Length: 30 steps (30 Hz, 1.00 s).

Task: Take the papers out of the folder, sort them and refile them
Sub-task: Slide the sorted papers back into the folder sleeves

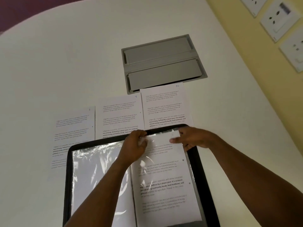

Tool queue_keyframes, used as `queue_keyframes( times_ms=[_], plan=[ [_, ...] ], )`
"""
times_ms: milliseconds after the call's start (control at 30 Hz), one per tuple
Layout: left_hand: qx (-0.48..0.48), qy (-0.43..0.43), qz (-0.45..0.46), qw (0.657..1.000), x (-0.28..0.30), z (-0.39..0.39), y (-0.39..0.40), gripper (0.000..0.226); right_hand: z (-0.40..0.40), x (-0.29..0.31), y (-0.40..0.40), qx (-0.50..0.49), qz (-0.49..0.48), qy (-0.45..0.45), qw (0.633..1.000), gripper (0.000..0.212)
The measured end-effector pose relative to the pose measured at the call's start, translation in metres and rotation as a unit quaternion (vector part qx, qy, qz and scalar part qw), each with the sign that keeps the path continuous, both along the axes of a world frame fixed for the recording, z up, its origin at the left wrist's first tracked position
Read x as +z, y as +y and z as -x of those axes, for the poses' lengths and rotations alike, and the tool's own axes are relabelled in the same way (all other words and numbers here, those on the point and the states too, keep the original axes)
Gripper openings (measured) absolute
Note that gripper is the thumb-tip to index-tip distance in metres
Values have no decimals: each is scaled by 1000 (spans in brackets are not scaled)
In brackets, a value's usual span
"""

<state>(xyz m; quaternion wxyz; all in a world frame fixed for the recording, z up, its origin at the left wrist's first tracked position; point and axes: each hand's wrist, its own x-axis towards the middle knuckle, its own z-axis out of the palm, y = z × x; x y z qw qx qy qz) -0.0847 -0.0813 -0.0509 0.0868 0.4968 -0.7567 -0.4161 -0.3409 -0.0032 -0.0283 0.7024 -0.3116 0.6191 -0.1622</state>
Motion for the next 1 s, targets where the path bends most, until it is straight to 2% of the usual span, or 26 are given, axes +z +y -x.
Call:
queue_keyframes(
  times_ms=[67,133,300,367,433,500,567,633,733,833,900,1000],
  plan=[
    [11,16,22,1000,-5,-9,15,56,-10,-6,19,9,-10,15,1000,43],
    [31,14,40,999,-4,-16,32,68,-21,-10,37,-16,-13,24,999,36],
    [33,-16,53,998,5,-40,86,62,-46,-1,69,-149,-20,-46,988,34],
    [34,4,2,999,13,-49,106,48,-59,9,77,-205,-25,-85,975,35],
    [58,36,-98,993,31,-54,121,36,-76,21,79,-243,-21,-116,963,32],
    [87,84,-196,973,52,-58,128,39,-96,35,75,-257,-9,-135,957,31],
    [99,142,-255,951,69,-66,131,51,-120,50,67,-256,10,-143,956,28],
    [78,161,-264,948,87,-76,129,59,-146,65,58,-245,34,-146,958,29],
    [79,195,-261,942,105,-96,121,54,-185,81,47,-217,60,-153,962,42],
    [169,259,-316,897,117,-125,111,41,-220,82,41,-173,85,-138,971,56],
    [216,251,-302,894,119,-147,103,33,-242,78,41,-137,104,-135,976,59],
    [265,217,-284,896,112,-183,92,33,-270,70,42,-84,131,-113,981,54]
  ],
)
